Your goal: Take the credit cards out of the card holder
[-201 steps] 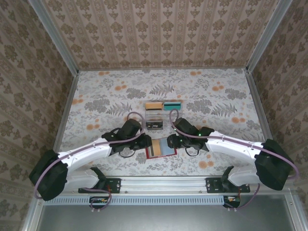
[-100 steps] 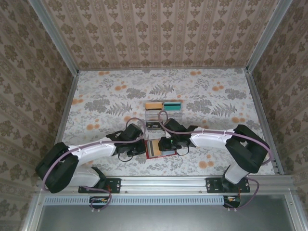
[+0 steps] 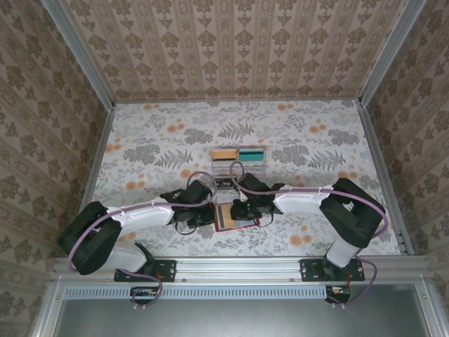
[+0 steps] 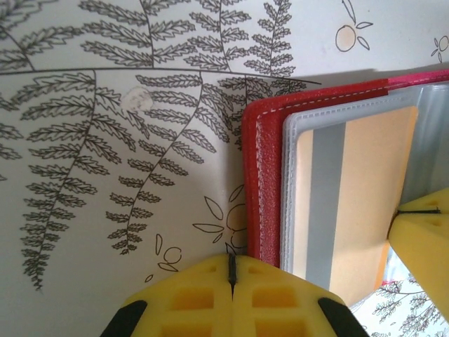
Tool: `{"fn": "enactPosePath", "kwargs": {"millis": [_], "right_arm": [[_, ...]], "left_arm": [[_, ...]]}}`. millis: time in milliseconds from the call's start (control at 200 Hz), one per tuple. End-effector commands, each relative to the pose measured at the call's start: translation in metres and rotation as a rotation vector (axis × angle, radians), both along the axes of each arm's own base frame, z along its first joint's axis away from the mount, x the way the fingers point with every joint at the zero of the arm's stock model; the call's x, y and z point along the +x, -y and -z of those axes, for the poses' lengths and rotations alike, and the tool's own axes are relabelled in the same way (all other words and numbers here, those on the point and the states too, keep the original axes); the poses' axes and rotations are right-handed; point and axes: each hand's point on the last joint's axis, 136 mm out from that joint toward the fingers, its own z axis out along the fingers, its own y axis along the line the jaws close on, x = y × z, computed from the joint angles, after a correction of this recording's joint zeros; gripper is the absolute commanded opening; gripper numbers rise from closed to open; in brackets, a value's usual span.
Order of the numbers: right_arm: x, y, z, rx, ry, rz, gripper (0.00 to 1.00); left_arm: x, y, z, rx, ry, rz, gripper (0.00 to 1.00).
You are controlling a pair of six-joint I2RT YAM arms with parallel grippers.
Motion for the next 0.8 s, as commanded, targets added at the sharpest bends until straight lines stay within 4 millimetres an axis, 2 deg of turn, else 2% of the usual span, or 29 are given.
{"fn": "enactPosePath", "kwargs": {"millis": [0,345,515,625,680,790], "right_arm": [[0.000,0.000,-0.001,0.025,-0.011,0.008,0.01],[0.005,0.031,-0.010,-0.018,0.026,0.054,0.00],[0.004,0.034,-0.011,-0.018,0.022,0.053,0.00],[0.004,0.031,-0.008,-0.003,0.011,0.051,0.00],[0.004,0.028,-0.008,0.008,0.008,0.050,0.13],[0.006,0.021,-0.011,0.035,0.011,0.044,0.18]], "left_arm": [[-0.001,0.003,-0.003,0.007,0.003,0.017,0.00],[-0.003,-0.010,-0.006,0.029,0.013,-0.009,0.00],[0.002,-0.003,-0.018,0.006,0.038,0.007,0.00],[0.008,0.009,-0.029,-0.031,0.064,0.031,0.00],[0.011,0.015,-0.034,-0.047,0.069,0.044,0.00],[0.014,0.028,-0.039,-0.075,0.076,0.071,0.00]]}}
